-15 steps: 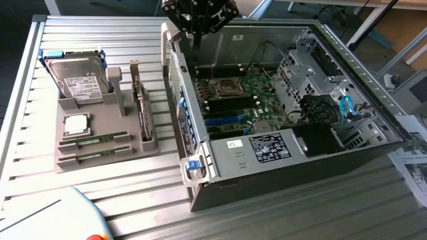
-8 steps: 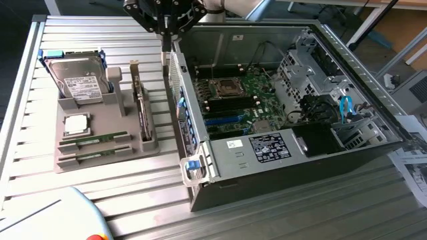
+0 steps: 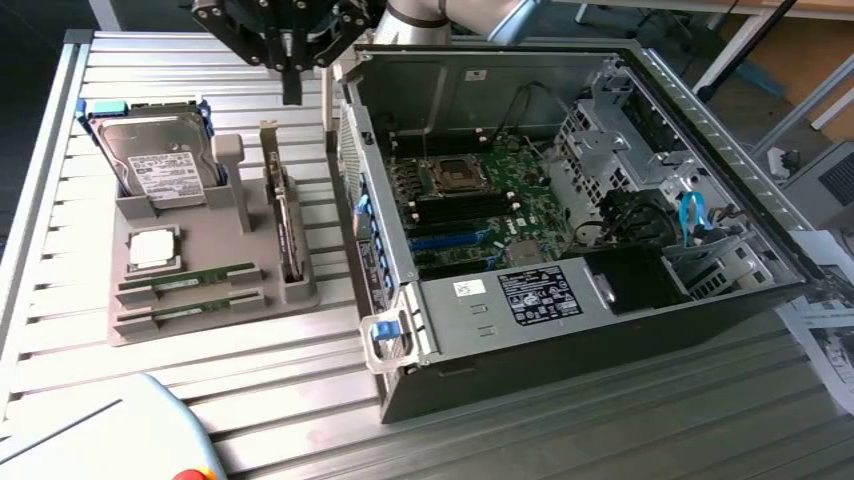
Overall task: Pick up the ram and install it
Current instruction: 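Reach for the ram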
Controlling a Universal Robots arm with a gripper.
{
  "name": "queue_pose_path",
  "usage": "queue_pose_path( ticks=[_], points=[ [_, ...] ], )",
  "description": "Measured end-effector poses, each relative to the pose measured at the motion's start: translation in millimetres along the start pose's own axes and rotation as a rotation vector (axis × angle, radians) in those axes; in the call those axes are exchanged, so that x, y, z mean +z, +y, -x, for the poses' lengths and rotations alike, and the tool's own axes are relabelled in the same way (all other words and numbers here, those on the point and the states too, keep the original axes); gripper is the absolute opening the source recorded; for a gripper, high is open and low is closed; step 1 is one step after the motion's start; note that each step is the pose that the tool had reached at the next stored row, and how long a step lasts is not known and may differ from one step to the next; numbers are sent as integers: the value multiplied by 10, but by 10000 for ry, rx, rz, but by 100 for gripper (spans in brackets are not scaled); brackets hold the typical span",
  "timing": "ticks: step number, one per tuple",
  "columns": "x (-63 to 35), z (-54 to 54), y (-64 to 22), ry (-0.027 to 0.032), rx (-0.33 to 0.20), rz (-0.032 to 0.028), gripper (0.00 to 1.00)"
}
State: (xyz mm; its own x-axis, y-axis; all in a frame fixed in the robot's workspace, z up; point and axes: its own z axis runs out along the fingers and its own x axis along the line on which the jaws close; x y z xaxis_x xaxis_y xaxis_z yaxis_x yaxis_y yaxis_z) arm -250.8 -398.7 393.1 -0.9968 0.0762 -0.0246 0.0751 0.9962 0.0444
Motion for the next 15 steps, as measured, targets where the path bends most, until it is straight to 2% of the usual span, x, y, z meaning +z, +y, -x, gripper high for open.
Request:
queue_pose_path(
  ticks=[2, 3, 5, 7, 9, 12, 15],
  points=[
    [-3, -120, -8, 1, 0, -1, 11],
    [-4, -222, -13, 0, 0, 0, 11],
    [-7, -313, -18, 3, -1, -2, 11],
    [-11, -538, -32, 3, -1, -2, 11],
    [-12, -627, -39, 1, 1, -1, 11],
    [-16, -861, -57, 1, 1, 0, 11],
    [-19, -904, -60, 4, -29, -2, 11]
  ],
)
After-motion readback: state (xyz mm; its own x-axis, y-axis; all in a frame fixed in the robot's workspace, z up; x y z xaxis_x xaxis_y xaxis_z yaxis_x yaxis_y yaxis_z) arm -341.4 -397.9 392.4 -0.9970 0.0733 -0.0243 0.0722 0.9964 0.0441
